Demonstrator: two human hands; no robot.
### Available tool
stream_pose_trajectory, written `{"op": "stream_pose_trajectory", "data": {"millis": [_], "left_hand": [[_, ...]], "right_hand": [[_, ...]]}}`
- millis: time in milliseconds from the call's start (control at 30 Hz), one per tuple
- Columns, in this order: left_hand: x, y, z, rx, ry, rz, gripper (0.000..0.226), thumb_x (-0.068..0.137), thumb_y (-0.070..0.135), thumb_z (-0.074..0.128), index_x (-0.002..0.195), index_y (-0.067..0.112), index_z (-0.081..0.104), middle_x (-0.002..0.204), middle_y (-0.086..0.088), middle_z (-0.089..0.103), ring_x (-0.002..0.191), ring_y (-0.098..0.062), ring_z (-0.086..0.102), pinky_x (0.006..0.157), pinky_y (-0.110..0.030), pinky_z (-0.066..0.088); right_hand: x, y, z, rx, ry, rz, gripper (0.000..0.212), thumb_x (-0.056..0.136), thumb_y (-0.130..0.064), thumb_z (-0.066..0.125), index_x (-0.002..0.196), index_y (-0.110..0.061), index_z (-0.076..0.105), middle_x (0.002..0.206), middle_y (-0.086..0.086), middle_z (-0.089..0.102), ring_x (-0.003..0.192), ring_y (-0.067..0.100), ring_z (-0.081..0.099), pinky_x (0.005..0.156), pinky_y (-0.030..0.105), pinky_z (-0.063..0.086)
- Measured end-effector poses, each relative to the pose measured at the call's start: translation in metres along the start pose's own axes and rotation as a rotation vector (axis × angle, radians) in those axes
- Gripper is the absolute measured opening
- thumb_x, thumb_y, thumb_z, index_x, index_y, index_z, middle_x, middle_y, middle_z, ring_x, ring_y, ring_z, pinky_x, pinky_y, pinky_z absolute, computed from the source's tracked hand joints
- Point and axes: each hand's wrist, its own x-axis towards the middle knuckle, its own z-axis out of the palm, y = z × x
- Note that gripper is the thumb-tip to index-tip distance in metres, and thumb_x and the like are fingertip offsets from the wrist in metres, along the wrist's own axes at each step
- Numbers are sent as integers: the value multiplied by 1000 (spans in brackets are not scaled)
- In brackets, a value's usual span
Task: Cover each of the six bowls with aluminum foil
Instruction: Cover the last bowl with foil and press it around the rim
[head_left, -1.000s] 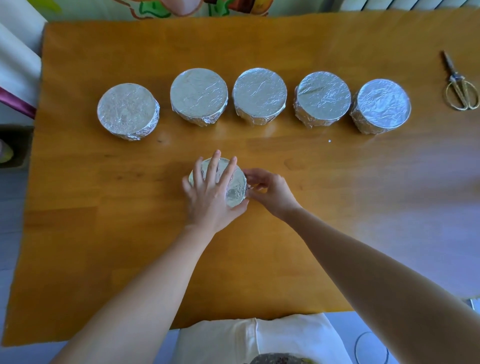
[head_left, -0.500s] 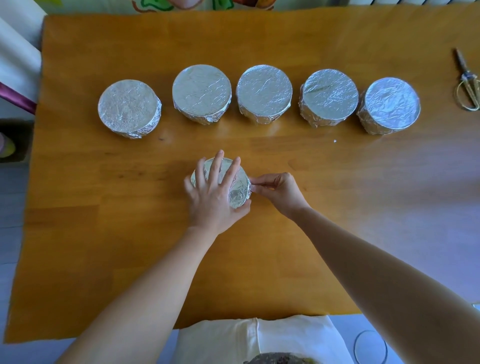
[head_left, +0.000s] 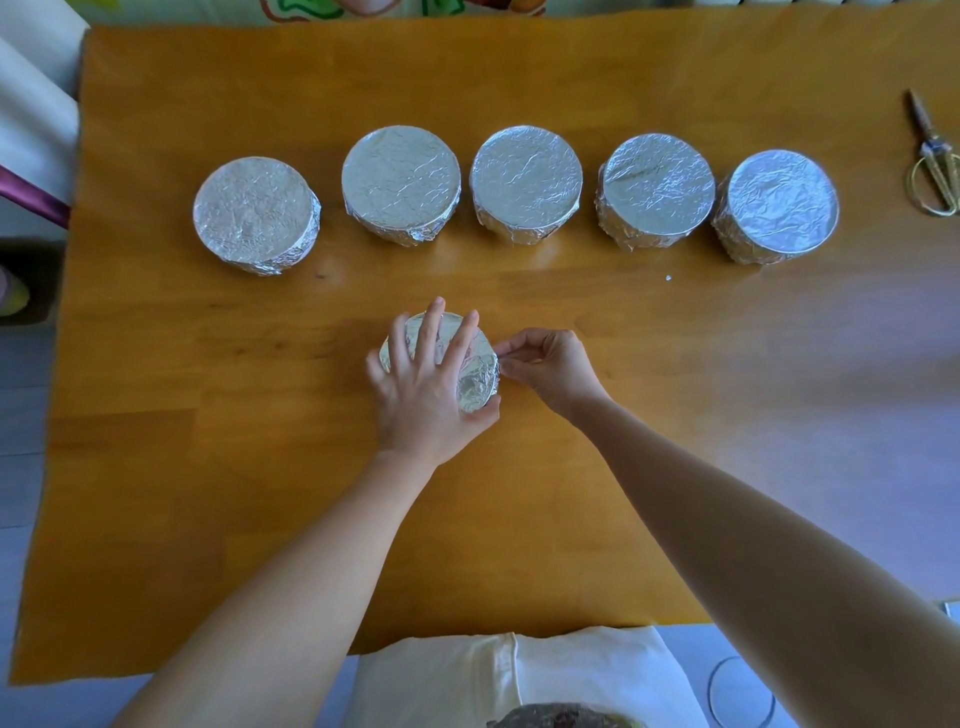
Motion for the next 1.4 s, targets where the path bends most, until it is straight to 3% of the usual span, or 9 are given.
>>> {"op": "stream_pose_trajectory", "data": {"millis": [167,333,500,667,833,967,1100,1233,1400], "left_hand": [[-1,1,0,7,-3,-17,92,74,75,37,156,39,19,164,-1,18,142,-38,27,98,-55,32],[0,1,0,11,1,-20,94,73,75,44,156,38,19,164,-2,19,142,-38,27,97,-54,32],[-1,2,0,-8,9,-29,96,70,71,54,155,38,24,163,-2,22,141,-38,28,97,-55,31],[0,4,0,-20,2,-43,93,70,73,48,154,39,26,163,-1,23,141,-38,28,97,-55,31],[0,5,0,-48,7,-57,91,71,74,38,154,38,26,163,-2,22,142,-39,27,97,-55,30],[-1,5,1,-58,21,-66,89,74,75,37,154,38,26,164,-2,21,142,-39,26,98,-55,30],[-1,6,0,-64,24,-59,88,75,76,34,155,37,26,164,-3,21,142,-38,26,99,-56,30],[-2,6,1,-68,38,-67,86,79,75,36,155,36,26,163,-4,22,141,-40,28,99,-55,30],[-1,7,3,-66,43,-71,85,81,77,36,155,36,25,164,-4,22,141,-39,28,97,-54,30]], "right_hand": [[1,-5,3,-19,40,56,11,80,-2,74,82,-13,76,72,-4,70,57,0,54,59,14,46],[-3,-9,14,14,143,115,13,77,-3,70,78,-13,78,69,2,73,59,5,63,53,20,49],[-13,-7,19,152,191,157,18,84,-12,62,81,-13,79,74,8,75,72,20,73,78,42,61],[-16,-1,26,211,197,170,31,82,-36,77,76,-6,77,76,12,75,78,28,73,82,47,58],[-25,-3,37,546,216,259,23,87,-24,73,82,-1,75,81,10,74,74,18,69,73,30,56],[-27,-5,43,608,258,286,20,86,-24,74,83,-4,75,79,6,74,73,16,69,70,25,55],[-26,-1,44,642,265,293,19,85,-24,74,79,-7,73,74,4,71,70,16,66,70,28,54],[-27,2,51,725,260,283,23,87,-24,72,86,-1,73,89,16,72,84,25,67,88,40,53],[-28,2,58,782,303,280,21,91,-22,67,83,-4,74,85,12,72,80,23,67,83,36,54]]}}
